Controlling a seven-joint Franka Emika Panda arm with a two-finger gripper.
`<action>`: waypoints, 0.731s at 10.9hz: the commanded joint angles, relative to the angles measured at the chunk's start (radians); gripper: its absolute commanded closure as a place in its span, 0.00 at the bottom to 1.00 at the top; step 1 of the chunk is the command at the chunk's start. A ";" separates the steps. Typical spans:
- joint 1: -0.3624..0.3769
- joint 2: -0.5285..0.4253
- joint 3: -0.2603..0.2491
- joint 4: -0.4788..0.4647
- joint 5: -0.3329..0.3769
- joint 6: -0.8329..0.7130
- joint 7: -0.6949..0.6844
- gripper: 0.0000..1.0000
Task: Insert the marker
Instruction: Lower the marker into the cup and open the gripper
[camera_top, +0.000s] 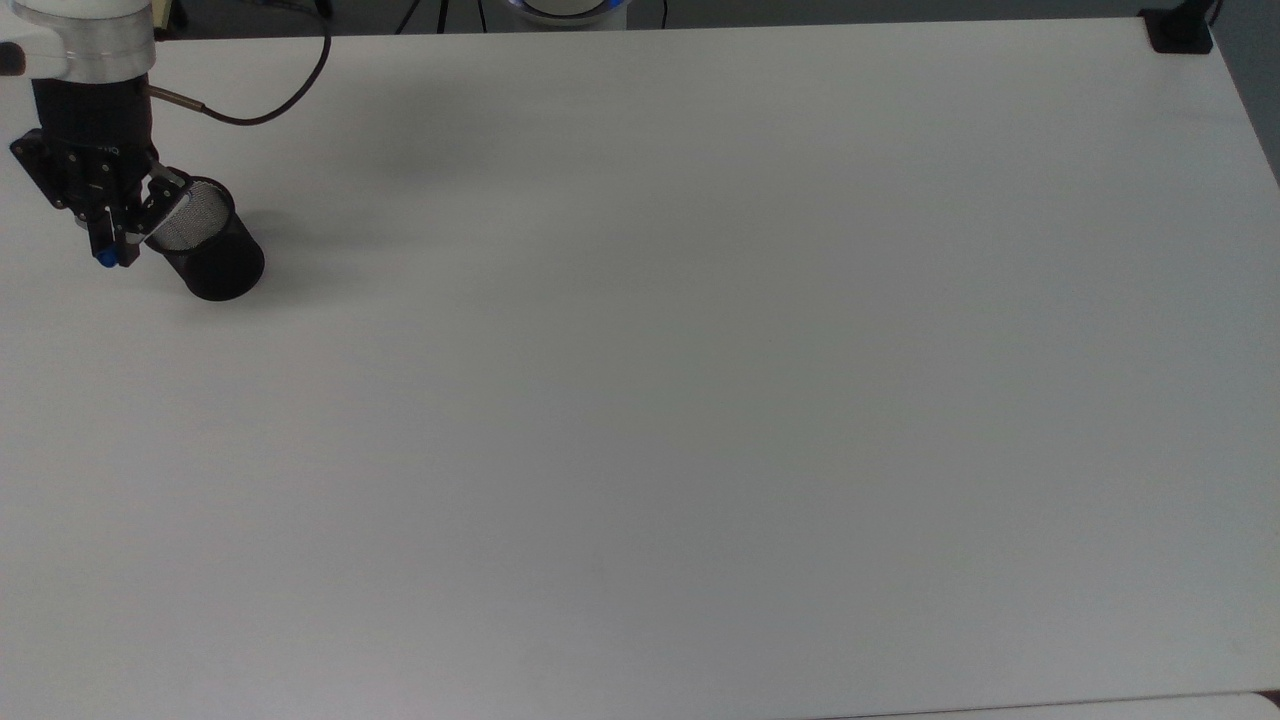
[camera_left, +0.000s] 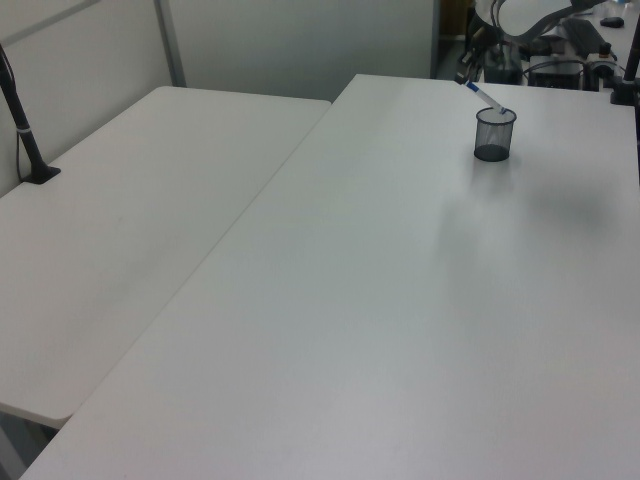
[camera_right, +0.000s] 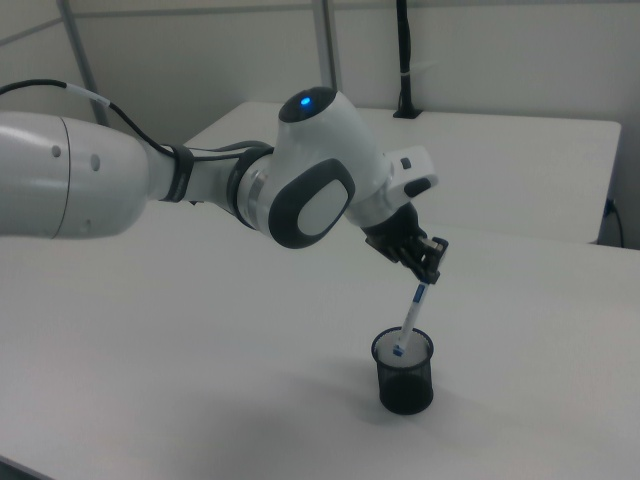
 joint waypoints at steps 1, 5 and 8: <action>-0.024 -0.016 0.004 -0.062 0.017 0.032 -0.080 0.81; -0.023 -0.018 0.005 -0.068 0.018 0.024 -0.068 0.24; -0.008 -0.031 0.017 -0.056 0.023 -0.035 -0.062 0.00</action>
